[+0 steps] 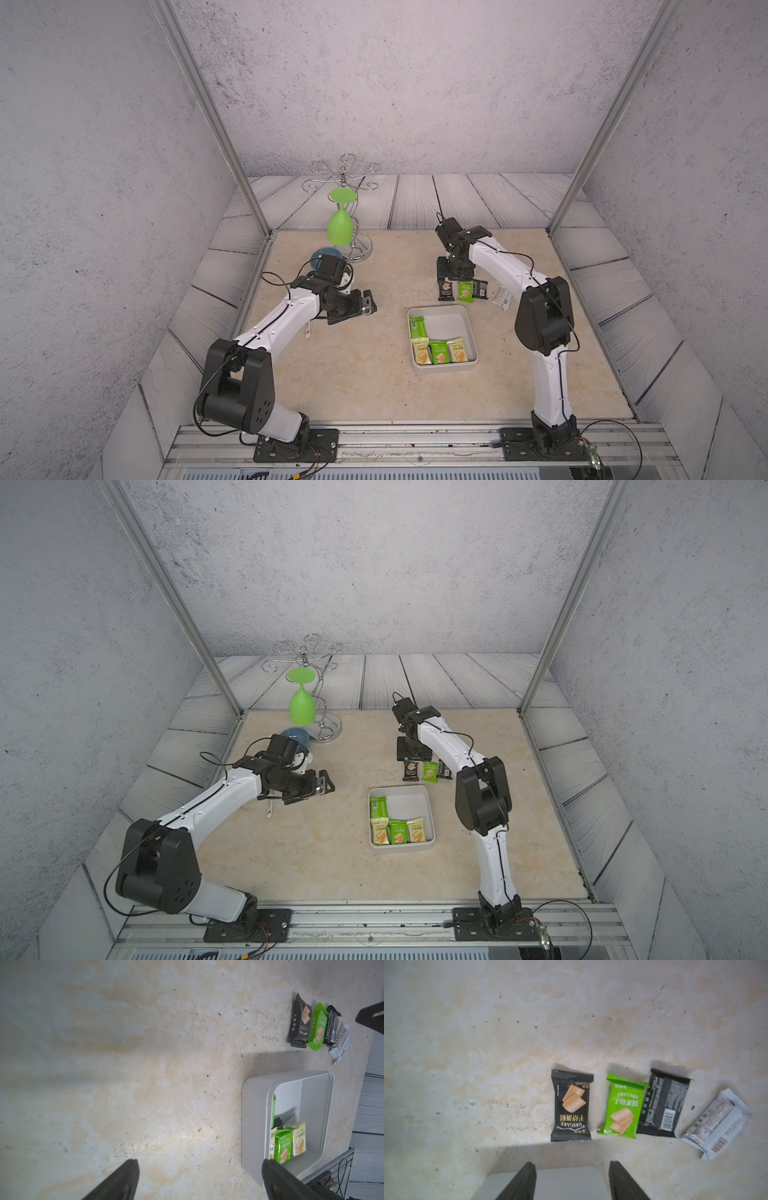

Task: Take the cookies out of the storage box
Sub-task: Place the cookie at the center of the board, then pick up the cookie from the storage box.

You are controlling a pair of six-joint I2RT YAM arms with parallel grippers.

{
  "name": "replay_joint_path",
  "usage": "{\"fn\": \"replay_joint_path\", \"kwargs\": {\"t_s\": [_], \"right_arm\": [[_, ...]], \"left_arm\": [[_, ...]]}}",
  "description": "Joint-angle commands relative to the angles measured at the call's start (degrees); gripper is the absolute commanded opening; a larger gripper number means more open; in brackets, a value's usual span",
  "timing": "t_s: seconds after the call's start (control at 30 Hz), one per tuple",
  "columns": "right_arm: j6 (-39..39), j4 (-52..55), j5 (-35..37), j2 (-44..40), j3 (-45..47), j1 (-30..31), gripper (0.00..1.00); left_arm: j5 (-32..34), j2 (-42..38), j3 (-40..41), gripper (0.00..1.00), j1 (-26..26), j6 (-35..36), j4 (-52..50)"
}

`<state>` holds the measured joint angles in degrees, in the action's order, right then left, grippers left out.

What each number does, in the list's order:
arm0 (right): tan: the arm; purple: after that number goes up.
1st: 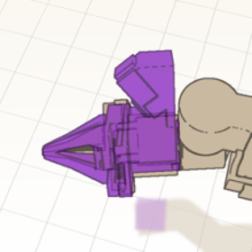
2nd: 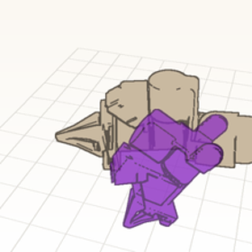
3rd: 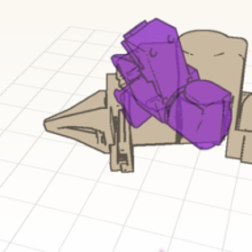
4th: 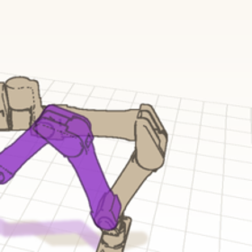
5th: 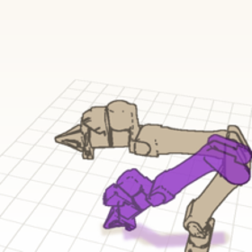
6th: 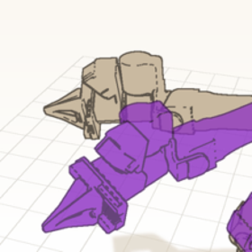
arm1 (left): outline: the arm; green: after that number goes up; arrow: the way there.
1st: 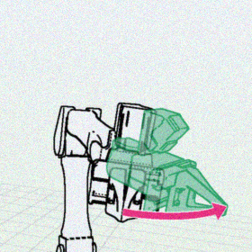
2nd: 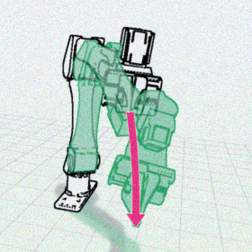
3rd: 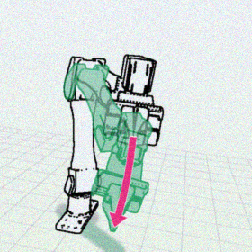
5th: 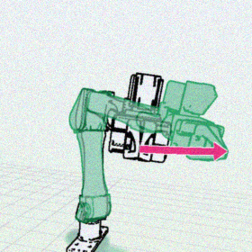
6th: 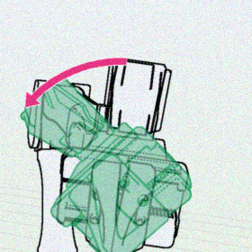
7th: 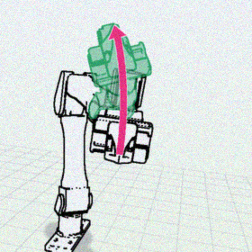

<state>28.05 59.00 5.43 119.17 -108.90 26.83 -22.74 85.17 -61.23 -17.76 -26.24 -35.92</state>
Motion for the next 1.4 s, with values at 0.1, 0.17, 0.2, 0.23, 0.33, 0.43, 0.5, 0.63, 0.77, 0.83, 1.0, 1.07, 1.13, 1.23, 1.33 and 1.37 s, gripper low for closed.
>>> {"fn": "replay_joint_path", "kwargs": {"t_s": [0.1,0.17,0.2,0.23,0.33,0.43,0.5,0.63,0.77,0.83,1.0,1.07,1.13,1.23,1.33,1.37], "right_arm": [[-1.52,0.04,-4.37,-10.27,12.63,0.59,0.61],[-0.95,-1.16,-6.26,-14.5,18.11,0.93,0.61],[-0.67,-1.7,-7.01,-16.41,20.6,1.01,0.61],[-0.39,-2.1,-7.71,-18.45,23.17,1.41,0.61],[0.12,-2.91,-10.18,-23.45,29.71,2.52,0.6],[1.31,-3.63,-10.47,-28.07,35.24,4.44,0.6],[2.29,-4.32,-10.7,-30.56,38.1,5.47,0.6],[4.26,-5.8,-11.67,-33.3,42.53,7.29,0.6],[4.55,-7.44,-10.47,-33.11,44.7,9.53,0.6],[4.64,-8.0,-10.12,-32.25,45.0,10.11,0.6],[4.33,-9.07,-8.11,-29.7,44.83,11.45,0.61],[3.98,-8.95,-7.18,-28.71,44.83,11.49,0.61],[3.86,-8.82,-5.79,-28.02,45.13,11.67,0.6],[3.37,-9.21,-4.16,-27.2,46.18,11.77,0.61],[3.28,-10.1,-4.35,-26.48,47.01,11.77,0.61],[3.31,-10.38,-4.53,-26.24,47.1,11.87,0.61]], "left_arm": [[-1.95,1.63,0.32,0.99,-1.03,-2.1,2.43],[-2.12,2.01,0.32,0.99,-1.46,-2.32,3.16],[-2.26,2.2,0.3,0.99,-1.66,-2.46,3.39],[-2.39,2.45,0.25,0.99,-1.87,-2.57,3.54],[-2.82,2.98,0.24,0.99,-2.66,-3.01,4.24],[-2.66,2.91,0.24,0.99,-3.8,-3.27,4.24],[-2.18,2.47,0.41,0.99,-4.2,-3.37,4.23],[-1.16,1.24,0.83,0.99,-4.65,-3.54,4.13],[-0.35,0.74,0.45,0.99,-4.88,-3.18,2.94],[0.03,0.44,0.55,0.99,-4.92,-3.11,2.61],[0.96,-0.59,0.68,0.99,-5.0,-3.02,2.19],[1.2,-0.75,0.71,0.99,-5.0,-2.9,2.0],[1.38,-0.96,0.59,0.99,-4.99,-2.85,1.78],[1.56,-1.06,0.66,0.99,-4.96,-2.84,1.6],[1.66,-1.04,0.68,0.99,-4.95,-2.66,1.47],[1.65,-0.92,0.64,0.99,-4.93,-2.61,1.38]]}}
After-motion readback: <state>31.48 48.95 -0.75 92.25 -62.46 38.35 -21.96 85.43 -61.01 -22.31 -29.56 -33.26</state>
